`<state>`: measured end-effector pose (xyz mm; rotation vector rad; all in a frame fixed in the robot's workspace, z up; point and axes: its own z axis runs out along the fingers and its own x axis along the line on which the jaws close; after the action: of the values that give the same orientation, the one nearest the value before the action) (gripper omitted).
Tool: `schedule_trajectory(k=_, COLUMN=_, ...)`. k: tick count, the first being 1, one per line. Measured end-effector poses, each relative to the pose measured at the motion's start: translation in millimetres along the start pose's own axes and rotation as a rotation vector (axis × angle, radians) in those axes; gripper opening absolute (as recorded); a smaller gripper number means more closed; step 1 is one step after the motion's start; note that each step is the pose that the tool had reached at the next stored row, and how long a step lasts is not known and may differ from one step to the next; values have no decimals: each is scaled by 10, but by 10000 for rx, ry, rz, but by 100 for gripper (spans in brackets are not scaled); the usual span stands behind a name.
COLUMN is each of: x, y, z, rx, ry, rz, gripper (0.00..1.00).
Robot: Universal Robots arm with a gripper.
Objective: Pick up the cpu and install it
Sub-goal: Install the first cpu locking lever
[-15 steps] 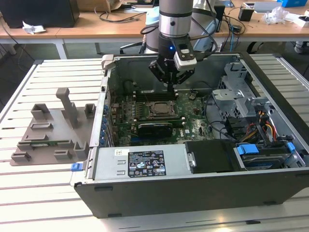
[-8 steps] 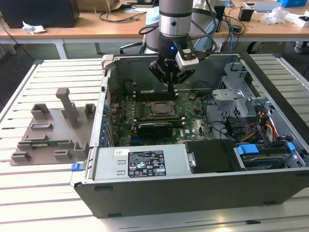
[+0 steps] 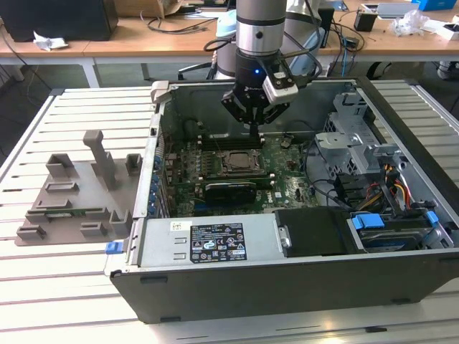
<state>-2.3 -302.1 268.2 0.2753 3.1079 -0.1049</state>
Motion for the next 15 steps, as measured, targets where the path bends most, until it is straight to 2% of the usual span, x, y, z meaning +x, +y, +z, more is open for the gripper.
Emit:
schedule_trajectory(k=5, x=-1, y=0, z=0, rx=-1, ry=-2, rz=-26, gripper=11)
schedule_trajectory(k=6, x=-1, y=0, z=-2, rx=-75, ry=12, rz=-29, gripper=11)
schedule_trajectory(k=7, x=-1, y=0, z=-1, rx=-215, ry=38, rz=-27, gripper=11)
schedule_trajectory(k=8, x=-1, y=0, z=0, rx=-318, ry=52, rz=-62, gripper=11)
schedule_trajectory(k=11, x=-1, y=0, z=0, rx=-334, ry=21, rz=-721, gripper=11)
schedule_trajectory(k=13, x=-1, y=0, z=0, rx=-348, ry=-11, rz=-1348, gripper=11)
schedule_trajectory(k=15, x=-1, y=0, z=0, rx=-353, ry=-21, rz=-1556, gripper=11)
